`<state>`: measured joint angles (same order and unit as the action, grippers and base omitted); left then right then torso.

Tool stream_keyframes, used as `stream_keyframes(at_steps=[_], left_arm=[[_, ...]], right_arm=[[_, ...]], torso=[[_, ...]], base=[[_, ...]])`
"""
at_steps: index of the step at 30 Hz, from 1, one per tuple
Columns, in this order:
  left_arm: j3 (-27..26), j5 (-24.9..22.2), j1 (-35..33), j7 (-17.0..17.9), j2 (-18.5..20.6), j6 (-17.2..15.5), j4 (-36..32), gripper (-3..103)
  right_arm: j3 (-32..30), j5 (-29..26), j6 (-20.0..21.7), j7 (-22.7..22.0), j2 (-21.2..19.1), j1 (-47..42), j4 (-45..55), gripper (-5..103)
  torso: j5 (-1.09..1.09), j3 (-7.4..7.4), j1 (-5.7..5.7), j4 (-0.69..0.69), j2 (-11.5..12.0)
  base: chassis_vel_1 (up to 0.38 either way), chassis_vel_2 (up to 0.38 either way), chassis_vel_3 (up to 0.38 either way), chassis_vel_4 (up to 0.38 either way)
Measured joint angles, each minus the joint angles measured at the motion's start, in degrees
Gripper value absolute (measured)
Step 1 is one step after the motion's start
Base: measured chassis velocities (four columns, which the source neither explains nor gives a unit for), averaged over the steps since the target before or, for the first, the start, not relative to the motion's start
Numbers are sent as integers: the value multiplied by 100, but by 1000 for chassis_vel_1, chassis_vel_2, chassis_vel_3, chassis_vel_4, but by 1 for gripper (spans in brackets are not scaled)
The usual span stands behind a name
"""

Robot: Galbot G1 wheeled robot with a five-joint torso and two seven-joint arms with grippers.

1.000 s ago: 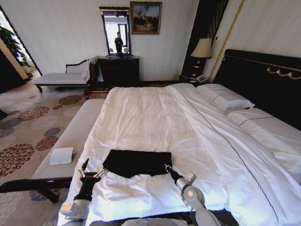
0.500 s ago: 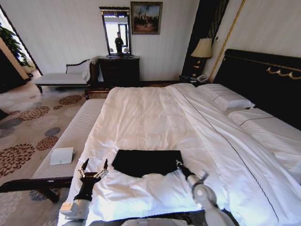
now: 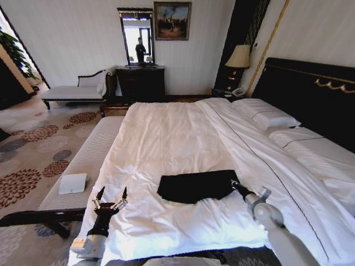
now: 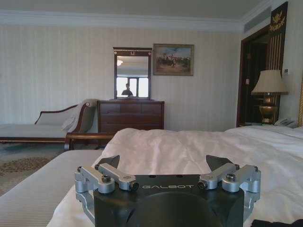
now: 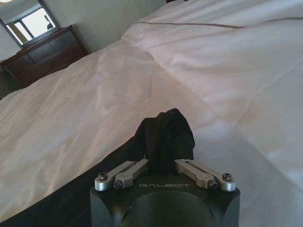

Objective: Fold the clothes on the bed.

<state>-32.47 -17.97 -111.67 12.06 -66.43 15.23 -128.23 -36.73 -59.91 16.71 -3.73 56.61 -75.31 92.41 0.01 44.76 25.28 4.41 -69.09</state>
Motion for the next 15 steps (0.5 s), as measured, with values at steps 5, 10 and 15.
stream_keyframes(at_steps=[5, 10, 15], left_arm=[[0, 0, 0, 0, 0, 0, 0, 100], [1, 0, 0, 0, 0, 0, 0, 100], [1, 0, 0, 0, 0, 0, 0, 100]], right_arm=[[18, 27, 0, -4, 70, -7, 179, 3], [200, -23, 19, -121, 320, -73, 726, 3], [547, -262, 55, -241, 551, -93, 1262, 3]], torso=[[-2, 0, 0, 1, 0], [-2, 0, 0, 1, 0], [-3, 0, 0, 0, 0]], base=[[0, 0, 0, 0], [0, 0, 0, 0], [0, 0, 0, 0]])
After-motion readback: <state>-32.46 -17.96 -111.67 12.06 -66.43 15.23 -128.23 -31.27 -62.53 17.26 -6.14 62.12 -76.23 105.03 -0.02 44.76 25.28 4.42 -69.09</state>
